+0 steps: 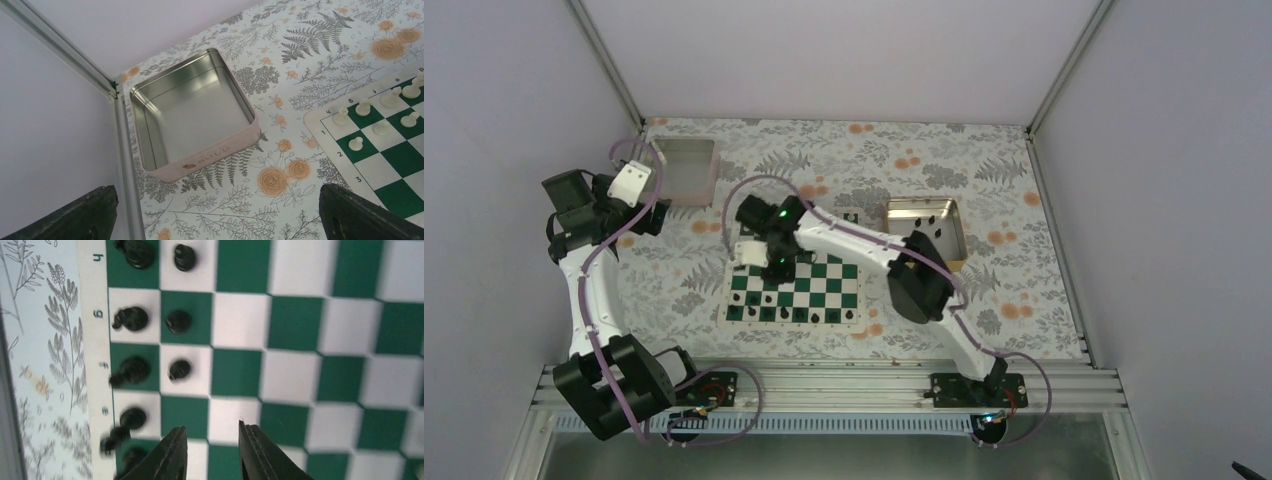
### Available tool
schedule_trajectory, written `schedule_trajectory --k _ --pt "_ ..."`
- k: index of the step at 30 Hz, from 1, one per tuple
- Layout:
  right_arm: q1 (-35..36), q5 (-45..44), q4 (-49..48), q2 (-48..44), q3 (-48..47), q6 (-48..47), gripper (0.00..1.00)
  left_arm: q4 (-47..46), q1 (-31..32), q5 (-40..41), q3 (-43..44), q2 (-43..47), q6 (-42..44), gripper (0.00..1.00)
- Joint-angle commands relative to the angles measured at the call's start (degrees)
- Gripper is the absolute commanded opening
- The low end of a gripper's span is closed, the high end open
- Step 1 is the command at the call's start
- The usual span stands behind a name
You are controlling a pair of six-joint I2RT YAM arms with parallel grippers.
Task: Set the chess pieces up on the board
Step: Place the chess piece on the chessboard, then pick up the chess piece from the storage box.
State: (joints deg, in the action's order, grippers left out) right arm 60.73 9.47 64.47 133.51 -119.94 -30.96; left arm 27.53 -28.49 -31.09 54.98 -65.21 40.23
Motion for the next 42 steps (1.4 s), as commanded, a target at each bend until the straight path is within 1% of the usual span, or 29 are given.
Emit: schedule_trajectory --k 1,3,5,11,13,16,21,28,37,42 --pt "-7.8 -1.7 -0.3 -12.5 4.1 0.2 0.31 -1.3 -0.4 -1.0 0.6 0.2 0.0 1.00" --pt "-12.5 -2.8 -1.6 -16.9 7.9 0.2 0.33 -1.7 -0.4 -0.9 0.7 0.1 -0.3 1.00" --pt "-17.8 -5.7 -3.2 -19.4 12.5 0.3 0.32 -2.2 -0.4 -1.0 0.6 -0.3 -0.7 1.00" --pt "-35.3 -8.7 -6.4 -21.4 22.9 -0.4 0.27 -3.4 -0.3 -1.2 0.6 -0.3 -1.7 1.00" --pt "-39.2 -9.2 -8.1 -22.0 25.4 -0.7 0.28 -3.5 -0.3 -1.0 0.6 -0.4 -1.6 1.00" --pt "-42.7 -10.8 -9.0 -21.6 28.4 -0.9 0.28 -3.5 -0.3 -0.6 0.6 -0.4 -1.2 1.00" --pt "-44.9 -10.7 -10.8 -20.2 32.0 -1.0 0.27 -3.3 -0.3 -0.7 0.3 -0.4 -0.9 1.00" --pt "-45.1 -9.6 -11.2 -18.4 33.5 -0.8 0.27 -3.1 -0.3 -0.7 0.0 -0.2 -0.8 1.00" --pt "-45.0 -8.6 -11.5 -18.9 36.4 -1.1 0.26 -2.8 -0.3 -1.2 0.2 -0.3 -0.8 1.00" --pt "-45.1 -7.6 -11.6 -18.6 36.5 -1.2 0.21 -2.5 -0.3 -1.1 0.5 -0.4 -0.6 1.00"
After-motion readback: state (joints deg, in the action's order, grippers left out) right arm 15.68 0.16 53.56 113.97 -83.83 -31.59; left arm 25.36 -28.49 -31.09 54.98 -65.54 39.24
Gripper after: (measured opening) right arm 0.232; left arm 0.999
